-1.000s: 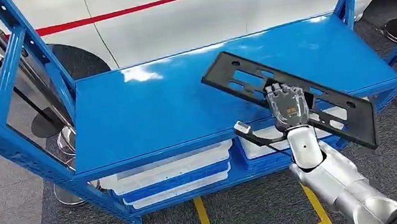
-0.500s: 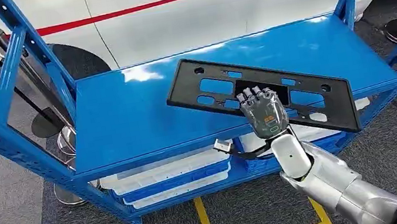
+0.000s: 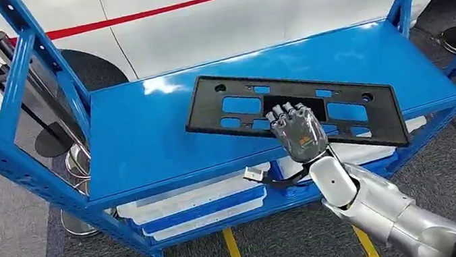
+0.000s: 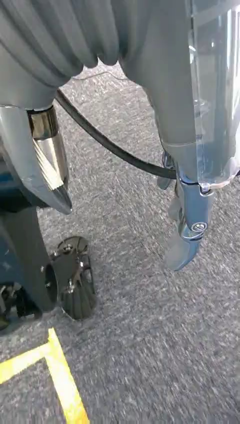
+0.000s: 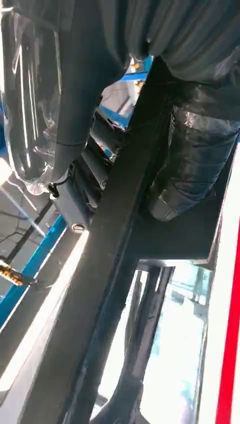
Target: Take the parts from the cabinet and place them on the table.
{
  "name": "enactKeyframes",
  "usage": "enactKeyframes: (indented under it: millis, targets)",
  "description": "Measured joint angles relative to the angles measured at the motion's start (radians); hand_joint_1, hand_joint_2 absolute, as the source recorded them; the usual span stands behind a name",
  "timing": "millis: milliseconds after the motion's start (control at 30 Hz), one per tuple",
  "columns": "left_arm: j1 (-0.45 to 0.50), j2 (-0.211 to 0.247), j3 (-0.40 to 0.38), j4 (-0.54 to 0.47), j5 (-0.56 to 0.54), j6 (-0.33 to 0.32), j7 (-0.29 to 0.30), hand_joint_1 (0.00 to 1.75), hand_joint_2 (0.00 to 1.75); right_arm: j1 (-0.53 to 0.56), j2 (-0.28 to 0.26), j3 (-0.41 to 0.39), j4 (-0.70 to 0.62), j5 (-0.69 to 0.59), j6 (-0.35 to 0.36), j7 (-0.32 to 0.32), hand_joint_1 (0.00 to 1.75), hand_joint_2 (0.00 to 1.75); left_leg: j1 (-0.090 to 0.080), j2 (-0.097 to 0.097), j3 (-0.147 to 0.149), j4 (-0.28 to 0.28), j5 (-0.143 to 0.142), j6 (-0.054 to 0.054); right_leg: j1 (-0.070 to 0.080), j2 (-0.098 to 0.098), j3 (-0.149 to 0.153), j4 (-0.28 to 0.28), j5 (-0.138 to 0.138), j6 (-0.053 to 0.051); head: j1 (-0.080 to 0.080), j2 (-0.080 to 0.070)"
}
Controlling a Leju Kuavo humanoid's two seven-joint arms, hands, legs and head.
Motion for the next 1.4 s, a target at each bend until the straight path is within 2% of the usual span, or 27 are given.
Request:
enactKeyframes:
  millis: [67, 100, 133, 200, 233, 267, 367, 400, 433, 500, 567, 600, 667, 733, 767, 800, 900, 933, 1000, 1067, 1100, 1133, 1167, 1233, 1267, 1300, 1400]
  targets:
    - [-0.001, 0.000, 0.000, 0.000, -0.001, 0.000, 0.000, 0.00, 1.75, 0.006, -0.002, 0.000, 0.000, 0.000, 0.000, -0.005, 1.75, 1.75, 0.000, 0.000, -0.004, 0.005, -0.001, 0.001, -0.003, 0.000, -0.063, 0.132, -0.054, 0.003, 0.001, 0.000]
    - [-0.001, 0.000, 0.000, 0.000, -0.001, 0.000, 0.000, 0.00, 1.75, 0.010, -0.003, 0.000, 0.000, 0.000, 0.000, -0.008, 1.75, 1.75, 0.000, -0.001, -0.006, 0.008, -0.003, 0.001, -0.006, 0.000, -0.075, 0.153, -0.049, 0.004, 0.000, 0.000]
    - [0.000, 0.000, 0.000, 0.000, -0.002, 0.000, 0.000, 0.00, 1.75, 0.011, -0.006, 0.000, 0.000, 0.000, 0.000, -0.010, 1.75, 1.75, 0.001, -0.002, -0.009, 0.013, -0.004, -0.001, -0.009, -0.001, -0.067, 0.129, -0.017, 0.005, 0.001, 0.000]
    - [-0.001, -0.002, 0.000, 0.000, -0.004, 0.001, 0.000, 0.00, 1.75, 0.010, -0.008, 0.000, 0.000, 0.000, 0.000, -0.011, 1.75, 1.75, 0.006, -0.004, -0.014, 0.030, -0.012, -0.010, -0.017, -0.001, 0.002, -0.021, 0.077, 0.010, 0.001, 0.000]
    - [-0.001, -0.003, 0.000, 0.000, -0.005, 0.001, 0.000, 0.00, 1.75, 0.009, -0.009, 0.000, 0.000, 0.000, 0.000, -0.011, 1.75, 1.75, 0.007, -0.004, -0.018, 0.040, -0.018, -0.018, -0.021, -0.001, 0.034, -0.099, 0.095, 0.013, 0.001, 0.000]
    - [-0.003, -0.002, 0.000, 0.000, -0.005, 0.002, 0.000, 0.00, 1.75, 0.009, -0.010, 0.000, 0.000, 0.000, 0.000, -0.012, 1.75, 1.75, 0.002, -0.006, -0.028, 0.047, -0.020, -0.023, -0.009, 0.004, 0.044, -0.105, 0.085, 0.009, 0.002, 0.000]
    - [-0.003, -0.003, 0.000, 0.000, -0.006, 0.002, 0.001, 0.00, 1.75, 0.011, -0.010, 0.000, -0.001, 0.000, 0.000, -0.013, 1.75, 1.75, 0.002, -0.007, -0.032, 0.049, -0.010, -0.038, -0.007, 0.007, 0.029, -0.102, 0.092, -0.006, -0.002, 0.000]
    - [-0.001, -0.002, 0.000, 0.000, -0.006, 0.002, 0.001, 0.00, 1.75, 0.011, -0.011, 0.000, 0.000, 0.000, 0.000, -0.014, 1.75, 1.75, 0.003, -0.007, -0.037, 0.049, -0.006, -0.044, -0.009, 0.006, 0.025, -0.107, 0.099, -0.017, 0.001, 0.000]
    - [-0.001, -0.002, 0.000, 0.000, -0.006, 0.002, 0.001, 0.00, 1.75, 0.009, -0.011, 0.000, 0.000, 0.000, 0.000, -0.013, 1.75, 1.75, 0.008, -0.005, -0.047, 0.062, -0.030, -0.049, -0.012, 0.004, 0.020, -0.110, 0.107, -0.029, 0.000, 0.000]
    - [-0.001, -0.002, 0.000, 0.000, -0.006, 0.002, 0.002, 0.00, 1.75, 0.009, -0.011, 0.000, -0.001, 0.000, 0.000, -0.014, 1.75, 1.75, 0.008, -0.003, -0.077, 0.165, -0.124, -0.057, -0.011, 0.004, 0.006, -0.112, 0.118, -0.045, -0.003, 0.000]
    - [-0.004, -0.002, 0.000, 0.000, -0.007, 0.002, 0.002, 0.00, 1.75, 0.010, -0.012, 0.000, 0.000, 0.000, 0.000, -0.015, 1.75, 1.75, 0.009, -0.003, -0.119, 0.310, -0.203, -0.062, -0.005, 0.001, -0.009, -0.108, 0.128, -0.049, -0.003, 0.000]
    - [-0.004, -0.002, 0.000, 0.000, -0.008, 0.002, 0.002, 0.00, 1.75, 0.011, -0.012, 0.000, 0.000, 0.000, 0.000, -0.016, 1.75, 1.75, 0.008, -0.003, -0.123, 0.348, -0.211, -0.061, -0.003, 0.000, -0.017, -0.106, 0.132, -0.050, -0.003, 0.000]
    - [-0.004, -0.002, 0.000, 0.000, -0.008, 0.002, 0.003, 0.00, 1.75, 0.012, -0.012, 0.000, 0.000, 0.000, 0.000, -0.018, 1.75, 1.75, 0.006, -0.003, -0.065, 0.284, -0.160, -0.049, 0.005, 0.000, -0.033, -0.102, 0.142, -0.052, -0.003, 0.000]
    - [-0.007, -0.002, 0.000, 0.000, -0.009, 0.001, 0.005, 0.00, 1.75, 0.011, -0.013, 0.000, 0.000, 0.000, 0.000, -0.018, 1.75, 1.75, -0.005, -0.004, 0.046, 0.116, -0.099, -0.022, 0.012, 0.000, -0.039, -0.102, 0.151, -0.052, -0.003, 0.000]
    - [-0.009, 0.001, 0.000, 0.000, -0.009, 0.002, 0.006, 0.00, 1.75, 0.010, -0.013, 0.000, 0.000, 0.000, 0.000, -0.018, 1.75, 1.75, -0.010, -0.003, 0.077, 0.056, -0.114, -0.005, 0.009, -0.001, -0.042, -0.102, 0.155, -0.051, -0.001, 0.000]
    - [-0.010, 0.003, 0.000, 0.000, -0.010, 0.002, 0.006, 0.00, 1.75, 0.009, -0.014, 0.000, 0.000, 0.000, 0.000, -0.019, 1.75, 1.75, -0.012, -0.002, 0.097, 0.021, -0.115, -0.008, 0.009, -0.001, -0.044, -0.103, 0.164, -0.044, -0.001, 0.000]
    - [-0.011, 0.003, 0.000, 0.000, -0.010, 0.002, 0.008, 0.00, 1.75, 0.010, -0.014, 0.000, 0.000, 0.000, 0.000, -0.025, 1.75, 1.75, -0.022, -0.005, 0.089, 0.010, -0.085, -0.002, 0.000, -0.001, -0.044, -0.125, 0.194, -0.022, -0.003, 0.000]
    - [-0.011, -0.002, 0.000, 0.000, -0.010, 0.001, 0.008, 0.00, 1.75, 0.011, -0.017, -0.001, 0.000, 0.000, 0.000, -0.026, 1.75, 1.75, -0.004, 0.000, 0.095, -0.023, -0.063, 0.001, 0.005, 0.001, -0.052, -0.123, 0.187, -0.018, -0.002, 0.000]
    - [-0.013, 0.000, 0.000, 0.000, -0.011, 0.002, 0.008, 0.00, 1.75, 0.008, -0.018, -0.002, 0.001, 0.000, 0.000, -0.027, 1.75, 1.75, -0.006, 0.006, 0.073, -0.032, -0.037, 0.009, 0.003, 0.002, -0.077, -0.059, 0.095, -0.010, -0.001, 0.000]
    - [-0.012, 0.000, 0.000, 0.000, -0.011, 0.003, 0.008, 0.00, 1.75, 0.011, -0.019, -0.003, 0.001, 0.000, -0.001, -0.027, 1.75, 1.75, -0.006, 0.006, 0.048, -0.025, -0.024, 0.007, -0.003, 0.002, -0.112, 0.086, -0.001, -0.001, 0.001, 0.000]
    - [-0.012, 0.000, 0.000, 0.000, -0.011, 0.003, 0.008, 0.00, 1.75, 0.014, -0.019, -0.003, 0.001, 0.000, -0.001, -0.028, 1.75, 1.75, -0.005, 0.008, 0.033, -0.017, -0.019, 0.005, -0.006, 0.001, -0.123, 0.146, -0.013, 0.004, 0.001, 0.000]
    - [-0.011, 0.000, 0.000, 0.000, -0.011, 0.003, 0.009, 0.00, 1.75, 0.017, -0.019, -0.003, 0.001, 0.000, -0.001, -0.029, 1.75, 1.75, -0.003, 0.009, 0.019, -0.009, -0.014, 0.002, -0.010, 0.000, -0.116, 0.166, 0.003, 0.009, 0.000, 0.000]
    - [-0.012, -0.001, 0.000, 0.000, -0.011, 0.003, 0.009, 0.00, 1.75, 0.019, -0.019, -0.003, 0.001, 0.000, -0.001, -0.030, 1.75, 1.75, -0.001, 0.009, 0.004, 0.002, -0.011, 0.000, -0.013, 0.000, -0.092, 0.147, 0.035, 0.013, 0.001, 0.000]
    - [-0.012, -0.001, 0.000, 0.000, -0.011, 0.003, 0.009, 0.00, 1.75, 0.019, -0.019, -0.007, 0.001, 0.000, -0.001, -0.031, 1.75, 1.75, 0.005, 0.009, -0.028, 0.031, -0.008, -0.007, -0.021, -0.001, 0.012, 0.007, 0.096, 0.020, 0.001, 0.000]
    - [-0.012, 0.000, 0.000, 0.000, -0.011, 0.003, 0.009, 0.00, 1.75, 0.018, -0.019, -0.012, 0.001, 0.000, -0.001, -0.032, 1.75, 1.75, 0.005, 0.008, -0.040, 0.045, -0.007, -0.011, -0.024, 0.000, 0.052, -0.067, 0.069, 0.022, 0.001, 0.000]
    - [-0.013, 0.000, 0.000, 0.000, -0.011, 0.003, 0.009, 0.00, 1.75, 0.018, -0.019, -0.016, 0.000, 0.000, -0.001, -0.037, 1.75, 1.75, 0.000, 0.007, -0.054, 0.059, -0.006, -0.019, -0.012, 0.003, 0.074, -0.106, 0.052, 0.017, 0.000, 0.000]
    - [-0.010, 0.000, 0.000, 0.000, -0.011, 0.003, 0.009, 0.00, 1.75, 0.028, -0.019, -0.037, 0.002, -0.002, -0.001, -0.081, 1.75, 1.75, -0.001, 0.003, -0.064, 0.055, 0.018, -0.040, -0.010, 0.003, 0.055, -0.097, 0.063, -0.008, -0.002, 0.000]
